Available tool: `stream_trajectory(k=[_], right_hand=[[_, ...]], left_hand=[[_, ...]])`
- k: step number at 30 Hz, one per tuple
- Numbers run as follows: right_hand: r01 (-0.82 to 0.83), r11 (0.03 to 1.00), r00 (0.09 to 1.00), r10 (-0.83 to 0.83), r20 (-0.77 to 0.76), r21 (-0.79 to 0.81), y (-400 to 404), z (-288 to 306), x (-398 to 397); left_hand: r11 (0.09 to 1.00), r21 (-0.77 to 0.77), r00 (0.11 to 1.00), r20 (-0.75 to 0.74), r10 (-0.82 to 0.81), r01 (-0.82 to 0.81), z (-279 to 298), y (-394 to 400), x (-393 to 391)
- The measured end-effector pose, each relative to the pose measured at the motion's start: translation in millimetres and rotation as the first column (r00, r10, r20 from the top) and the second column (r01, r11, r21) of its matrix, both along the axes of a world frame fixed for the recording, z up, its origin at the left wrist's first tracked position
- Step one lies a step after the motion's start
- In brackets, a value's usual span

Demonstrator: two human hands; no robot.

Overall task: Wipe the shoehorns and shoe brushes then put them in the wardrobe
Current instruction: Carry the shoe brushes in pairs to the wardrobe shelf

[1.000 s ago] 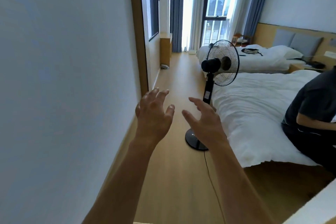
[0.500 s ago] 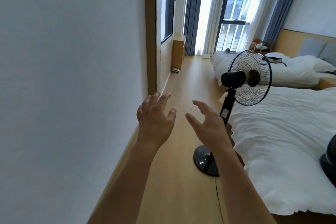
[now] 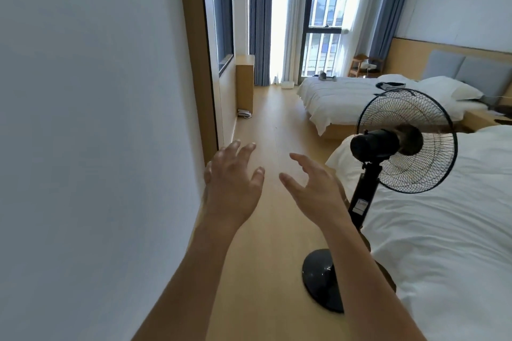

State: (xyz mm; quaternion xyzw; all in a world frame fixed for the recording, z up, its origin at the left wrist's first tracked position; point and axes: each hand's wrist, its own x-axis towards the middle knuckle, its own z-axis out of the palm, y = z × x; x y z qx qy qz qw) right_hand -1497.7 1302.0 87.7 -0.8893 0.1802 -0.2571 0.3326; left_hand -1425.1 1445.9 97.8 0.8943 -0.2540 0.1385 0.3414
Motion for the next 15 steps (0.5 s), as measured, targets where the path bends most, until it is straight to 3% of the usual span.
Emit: stream_trajectory(k=[15], right_hand=[[-0.078,0.990,0.997,0.075,0.029,0.119,-102.0,-24.4,273.0]], left_hand=[[0.999,0.035,0.999,-0.009,0.042,-0.042,-11.7,-97.5,257.6]])
